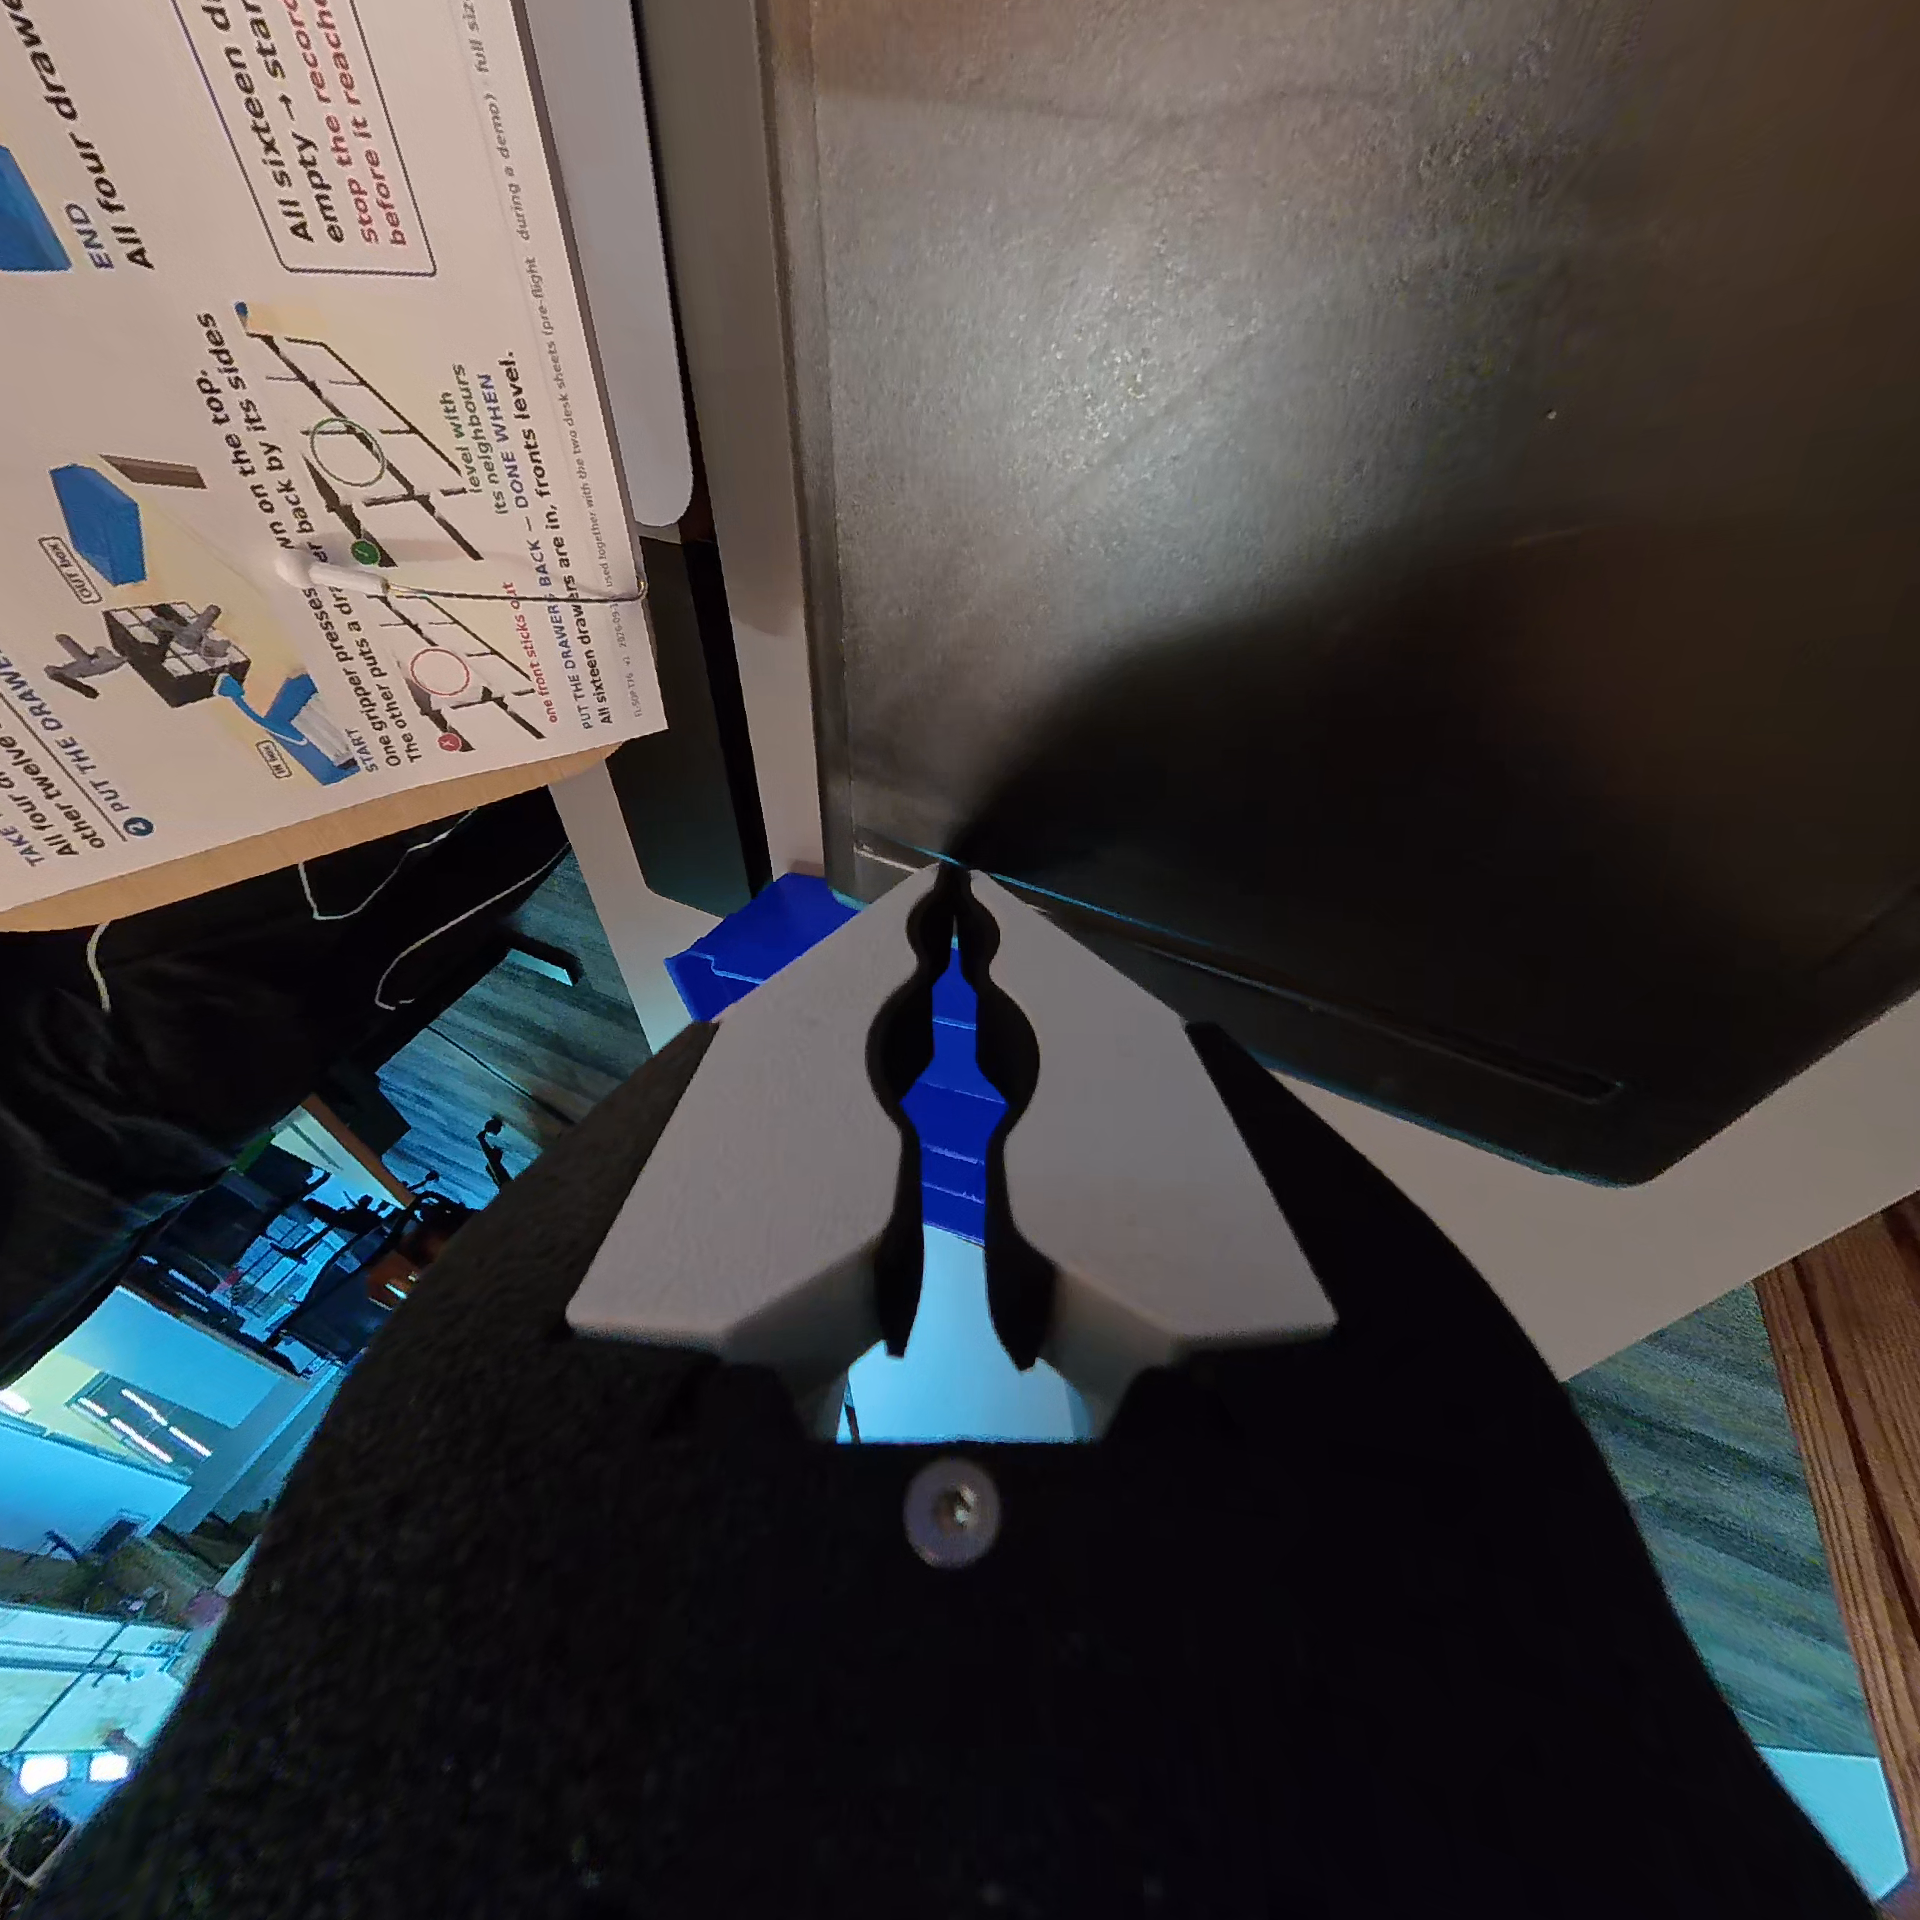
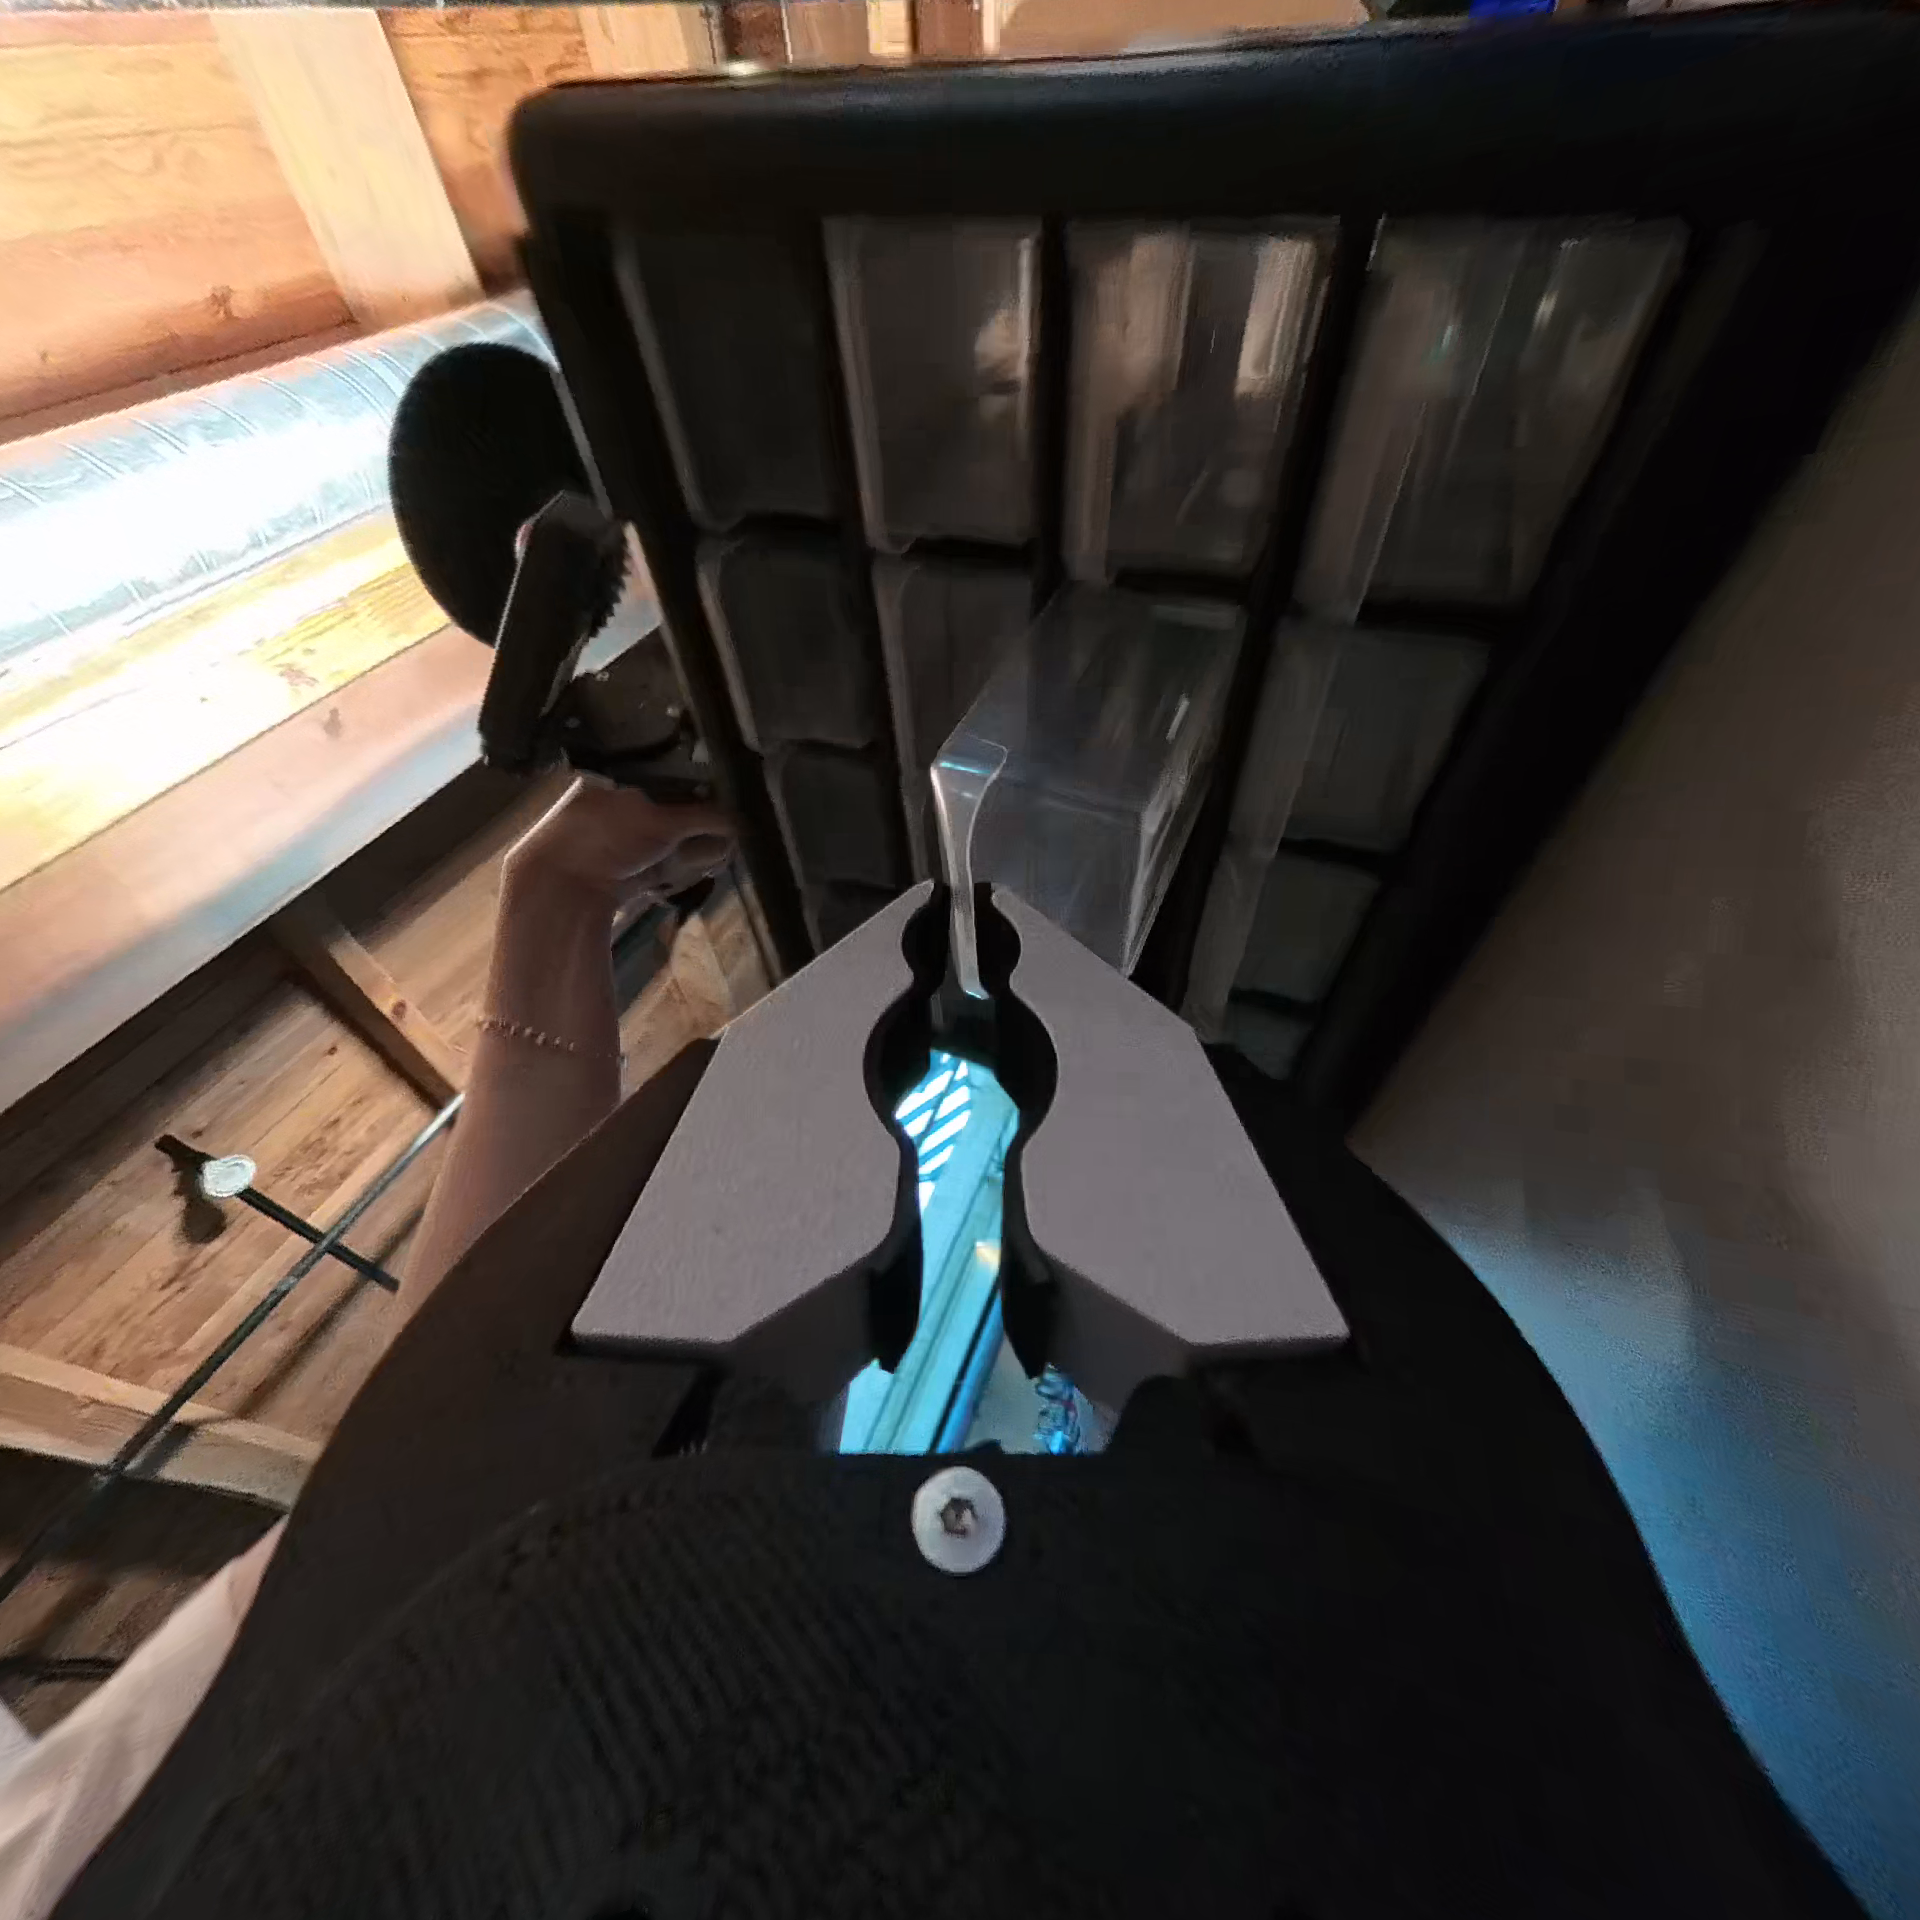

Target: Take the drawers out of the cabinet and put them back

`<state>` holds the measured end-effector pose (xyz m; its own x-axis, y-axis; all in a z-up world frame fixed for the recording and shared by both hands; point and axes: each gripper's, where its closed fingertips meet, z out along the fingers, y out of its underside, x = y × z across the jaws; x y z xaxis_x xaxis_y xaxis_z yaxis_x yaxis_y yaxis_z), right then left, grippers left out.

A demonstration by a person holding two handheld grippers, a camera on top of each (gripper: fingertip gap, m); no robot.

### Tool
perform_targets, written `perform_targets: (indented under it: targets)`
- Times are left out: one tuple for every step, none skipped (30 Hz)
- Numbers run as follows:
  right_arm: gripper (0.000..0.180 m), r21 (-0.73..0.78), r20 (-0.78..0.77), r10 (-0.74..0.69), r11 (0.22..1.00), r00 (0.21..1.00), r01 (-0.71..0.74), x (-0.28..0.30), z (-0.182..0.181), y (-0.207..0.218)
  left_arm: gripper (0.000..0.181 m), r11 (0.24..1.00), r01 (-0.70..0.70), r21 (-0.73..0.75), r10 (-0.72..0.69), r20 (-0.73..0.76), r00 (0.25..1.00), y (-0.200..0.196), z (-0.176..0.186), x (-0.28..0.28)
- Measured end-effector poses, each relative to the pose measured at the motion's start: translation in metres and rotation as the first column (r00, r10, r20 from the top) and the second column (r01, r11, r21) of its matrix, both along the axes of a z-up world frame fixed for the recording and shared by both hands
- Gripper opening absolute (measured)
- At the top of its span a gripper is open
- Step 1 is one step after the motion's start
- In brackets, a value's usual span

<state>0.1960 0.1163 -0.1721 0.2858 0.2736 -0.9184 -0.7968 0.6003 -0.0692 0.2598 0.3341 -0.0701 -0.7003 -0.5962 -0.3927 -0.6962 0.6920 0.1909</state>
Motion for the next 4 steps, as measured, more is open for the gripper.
perform_targets:
  targets:
    - [0.002, -0.016, 0.003, -0.006, 1.0, 1.0, 0.006, -0.009, 0.0, -0.006, 0.0, 1.0, 0.001, 0.003, -0.001, -0.002, 1.0, 0.0, 0.0, 0.0]
    - [0.002, -0.03, 0.004, -0.019, 0.999, 1.0, 0.019, -0.016, -0.001, -0.013, 0.0, 1.0, 0.002, 0.006, -0.002, -0.004, 1.0, 0.0, 0.0, 0.0]
    - [0.003, -0.048, 0.011, -0.032, 0.998, 0.999, 0.032, -0.021, -0.002, -0.02, 0.0, 1.0, 0.003, 0.008, -0.003, -0.005, 1.0, 0.0, 0.0, 0.0]
    - [0.003, -0.068, 0.018, -0.038, 0.997, 0.999, 0.039, -0.026, -0.003, -0.026, 0.0, 1.0, 0.002, 0.012, -0.002, -0.006, 1.0, 0.0, 0.0, 0.0]
